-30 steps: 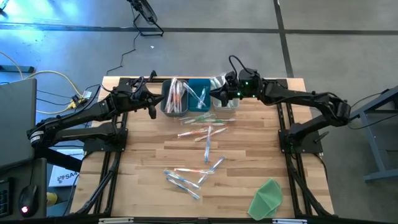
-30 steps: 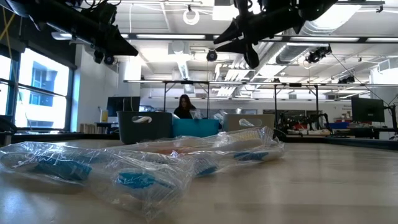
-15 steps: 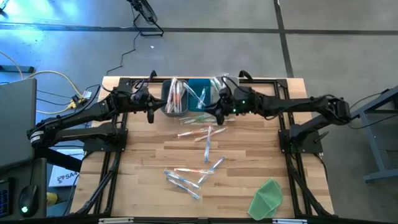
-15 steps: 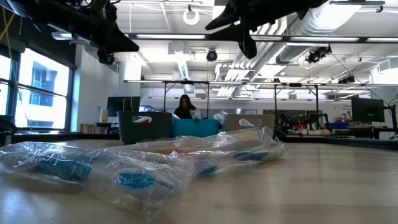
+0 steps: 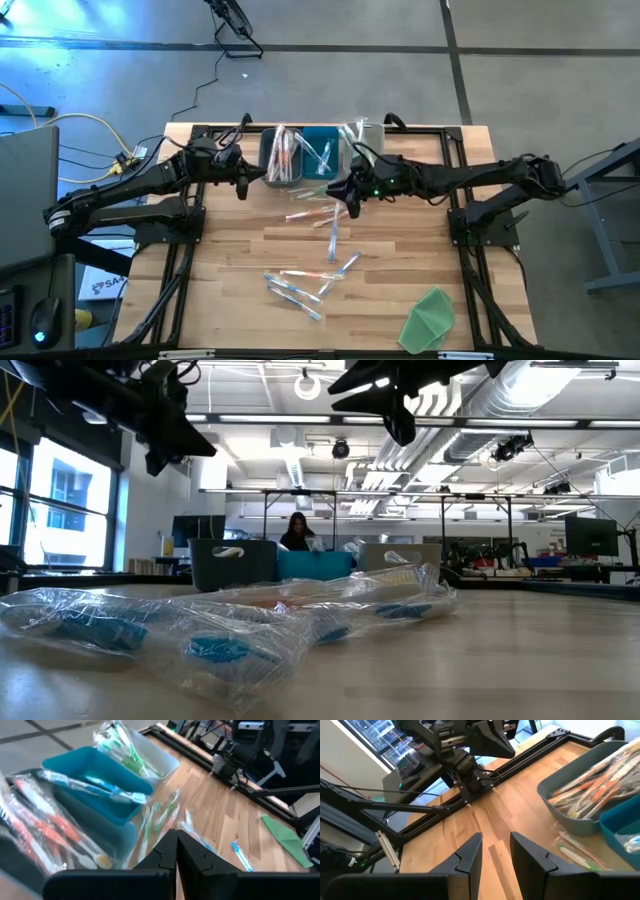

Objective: Pick & Place Toothbrushes
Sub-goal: Put the blue toothbrush into the blue bin

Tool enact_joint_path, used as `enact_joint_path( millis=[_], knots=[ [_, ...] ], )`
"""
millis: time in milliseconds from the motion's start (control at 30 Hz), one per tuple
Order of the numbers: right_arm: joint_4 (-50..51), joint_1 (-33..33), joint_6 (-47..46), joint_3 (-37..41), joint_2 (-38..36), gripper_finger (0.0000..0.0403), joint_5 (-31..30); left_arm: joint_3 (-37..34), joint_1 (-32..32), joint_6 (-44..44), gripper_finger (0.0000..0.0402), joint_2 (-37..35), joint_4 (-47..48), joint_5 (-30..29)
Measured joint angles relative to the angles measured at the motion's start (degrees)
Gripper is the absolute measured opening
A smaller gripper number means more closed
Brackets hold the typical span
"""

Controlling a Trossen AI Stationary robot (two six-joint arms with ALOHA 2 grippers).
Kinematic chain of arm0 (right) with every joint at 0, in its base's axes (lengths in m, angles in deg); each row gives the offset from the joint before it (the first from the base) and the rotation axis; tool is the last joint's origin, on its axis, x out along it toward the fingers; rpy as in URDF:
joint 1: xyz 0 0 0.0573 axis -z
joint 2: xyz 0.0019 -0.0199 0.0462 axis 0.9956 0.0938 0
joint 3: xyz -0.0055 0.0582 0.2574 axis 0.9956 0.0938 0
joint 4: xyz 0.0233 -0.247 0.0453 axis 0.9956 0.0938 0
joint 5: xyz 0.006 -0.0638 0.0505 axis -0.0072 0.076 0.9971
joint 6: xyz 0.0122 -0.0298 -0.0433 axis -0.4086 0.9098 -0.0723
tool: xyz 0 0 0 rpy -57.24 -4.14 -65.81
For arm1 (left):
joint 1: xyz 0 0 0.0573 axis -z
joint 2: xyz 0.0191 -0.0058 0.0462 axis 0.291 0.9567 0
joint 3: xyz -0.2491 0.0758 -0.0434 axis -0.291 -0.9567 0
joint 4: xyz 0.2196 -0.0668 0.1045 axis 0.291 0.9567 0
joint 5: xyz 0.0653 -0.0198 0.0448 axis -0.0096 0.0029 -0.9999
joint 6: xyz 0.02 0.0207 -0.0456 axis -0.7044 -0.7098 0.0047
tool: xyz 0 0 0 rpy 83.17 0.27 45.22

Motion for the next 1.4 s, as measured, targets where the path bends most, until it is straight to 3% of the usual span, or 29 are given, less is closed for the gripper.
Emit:
enact_joint_path(
  millis=[400,567,833,1400],
  knots=[
    [0.65,1.00,0.50,0.00,0.00,0.0093,0.72,0.00,0.29,7.00,0.0000,0.00,-9.27,-1.56],
    [1.68,0.90,3.34,0.00,0.02,0.0093,4.93,0.00,5.58,7.73,0.0000,0.00,-11.16,-3.61],
    [1.81,0.90,6.19,0.00,0.02,0.0093,4.94,0.00,21.40,7.76,0.0000,0.02,-10.61,-20.74],
    [1.81,4.94,8.02,0.00,0.02,0.0093,4.94,0.00,43.27,13.67,0.0000,2.29,-11.10,-41.99]
  ],
)
